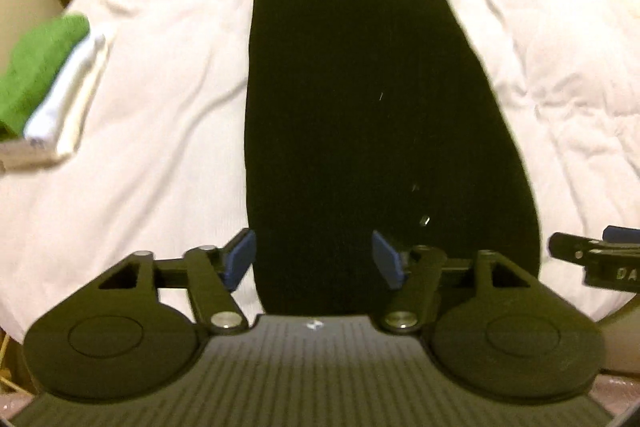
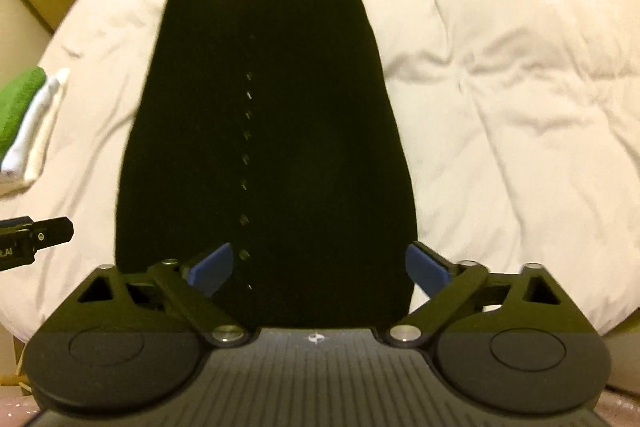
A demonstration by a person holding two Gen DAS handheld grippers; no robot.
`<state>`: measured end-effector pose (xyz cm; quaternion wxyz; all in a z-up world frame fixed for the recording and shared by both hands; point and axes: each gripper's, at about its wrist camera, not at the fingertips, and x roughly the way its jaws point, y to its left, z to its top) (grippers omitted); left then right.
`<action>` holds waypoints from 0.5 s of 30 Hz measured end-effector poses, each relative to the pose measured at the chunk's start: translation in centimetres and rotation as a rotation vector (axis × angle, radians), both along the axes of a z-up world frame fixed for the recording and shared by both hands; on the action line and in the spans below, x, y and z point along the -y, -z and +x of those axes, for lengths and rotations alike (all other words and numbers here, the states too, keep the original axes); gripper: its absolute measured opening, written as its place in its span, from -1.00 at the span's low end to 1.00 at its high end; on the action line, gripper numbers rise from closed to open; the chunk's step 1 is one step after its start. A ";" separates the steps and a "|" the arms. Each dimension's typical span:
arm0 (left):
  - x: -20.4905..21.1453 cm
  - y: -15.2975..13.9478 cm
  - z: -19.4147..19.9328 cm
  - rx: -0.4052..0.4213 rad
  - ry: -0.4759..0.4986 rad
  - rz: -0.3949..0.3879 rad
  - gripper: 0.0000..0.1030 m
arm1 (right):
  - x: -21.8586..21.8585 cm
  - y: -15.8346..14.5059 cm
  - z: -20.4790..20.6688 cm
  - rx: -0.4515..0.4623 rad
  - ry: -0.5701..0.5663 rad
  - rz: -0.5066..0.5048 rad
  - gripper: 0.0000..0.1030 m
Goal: Fold clothes
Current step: 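Open both grippers and pull back from the flattened black garment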
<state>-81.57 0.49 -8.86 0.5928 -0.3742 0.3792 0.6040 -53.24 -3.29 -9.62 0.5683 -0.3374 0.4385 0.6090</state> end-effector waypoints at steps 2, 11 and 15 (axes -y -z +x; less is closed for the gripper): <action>1.7 -1.2 0.4 -0.006 -0.012 0.019 0.25 | 0.8 -1.3 0.6 -0.002 -0.021 0.028 0.93; 5.4 -4.1 6.7 -0.048 -0.080 0.041 0.48 | 6.0 -6.1 4.9 0.014 -0.070 0.091 0.94; 7.9 -5.3 8.5 -0.050 -0.109 0.071 0.61 | 7.1 -4.3 4.0 0.017 -0.070 0.076 0.94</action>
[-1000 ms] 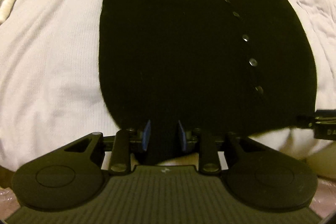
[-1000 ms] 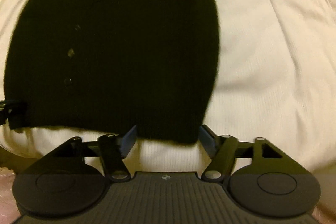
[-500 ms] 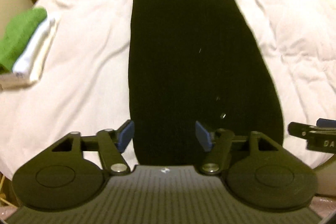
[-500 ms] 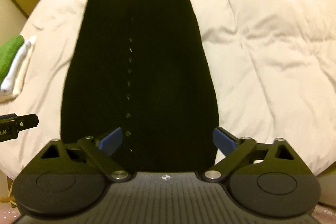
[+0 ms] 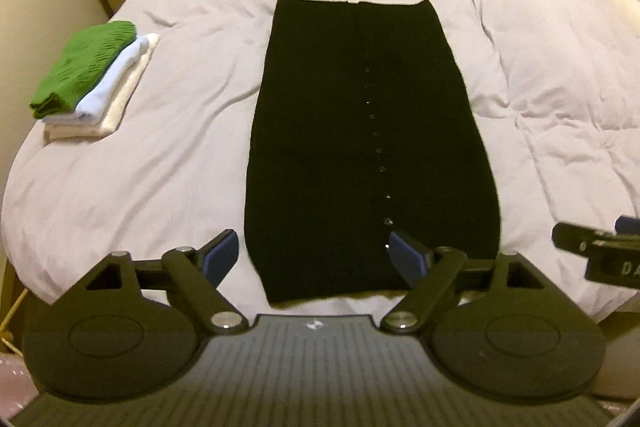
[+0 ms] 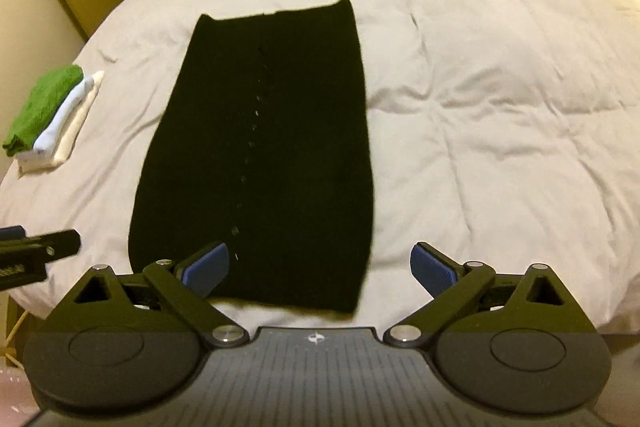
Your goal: Fold clothes
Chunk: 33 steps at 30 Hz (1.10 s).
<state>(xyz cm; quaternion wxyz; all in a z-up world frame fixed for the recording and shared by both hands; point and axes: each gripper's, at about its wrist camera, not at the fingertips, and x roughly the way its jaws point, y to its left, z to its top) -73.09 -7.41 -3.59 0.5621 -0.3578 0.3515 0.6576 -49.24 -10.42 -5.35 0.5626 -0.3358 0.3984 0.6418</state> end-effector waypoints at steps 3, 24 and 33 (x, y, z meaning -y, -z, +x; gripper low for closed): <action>2.2 -0.8 1.2 -0.009 -0.021 0.019 0.61 | 1.9 -0.5 1.0 -0.001 -0.018 0.000 0.94; 11.0 -5.4 5.1 -0.074 -0.033 0.118 0.71 | 9.9 -4.1 2.6 -0.010 -0.084 0.068 0.95; 12.9 -5.5 5.5 -0.077 -0.020 0.126 0.72 | 11.3 -4.3 2.5 0.002 -0.089 0.076 0.96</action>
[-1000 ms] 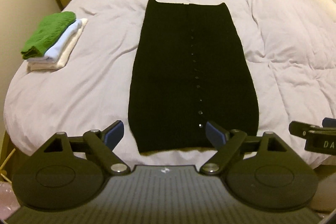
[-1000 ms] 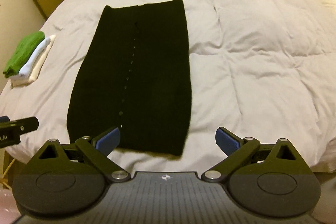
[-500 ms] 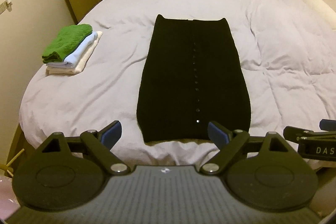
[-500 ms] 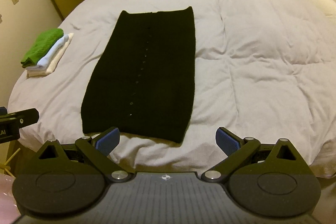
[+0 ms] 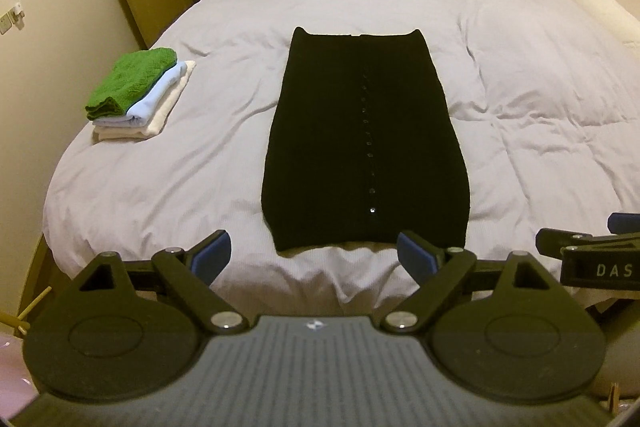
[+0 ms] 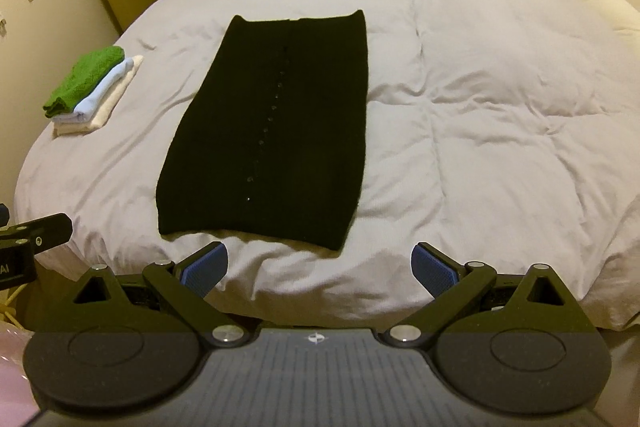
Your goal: Fold clothes
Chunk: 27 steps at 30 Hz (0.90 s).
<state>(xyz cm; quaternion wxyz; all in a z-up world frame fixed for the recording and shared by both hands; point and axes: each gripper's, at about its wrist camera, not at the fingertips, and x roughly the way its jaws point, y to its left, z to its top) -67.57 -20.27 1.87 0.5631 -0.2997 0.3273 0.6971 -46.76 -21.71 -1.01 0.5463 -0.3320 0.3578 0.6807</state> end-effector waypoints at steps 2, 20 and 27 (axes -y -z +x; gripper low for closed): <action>0.3 -0.1 0.0 0.000 -0.003 0.004 0.72 | 0.3 -0.1 -0.1 0.002 -0.007 0.007 0.96; 1.0 0.0 -0.3 -0.001 -0.012 0.042 0.78 | 0.6 -0.2 1.4 -0.057 0.012 0.035 0.96; 0.3 1.8 -2.7 0.017 -0.026 0.040 0.78 | 0.5 -0.6 2.4 -0.116 0.007 0.176 0.96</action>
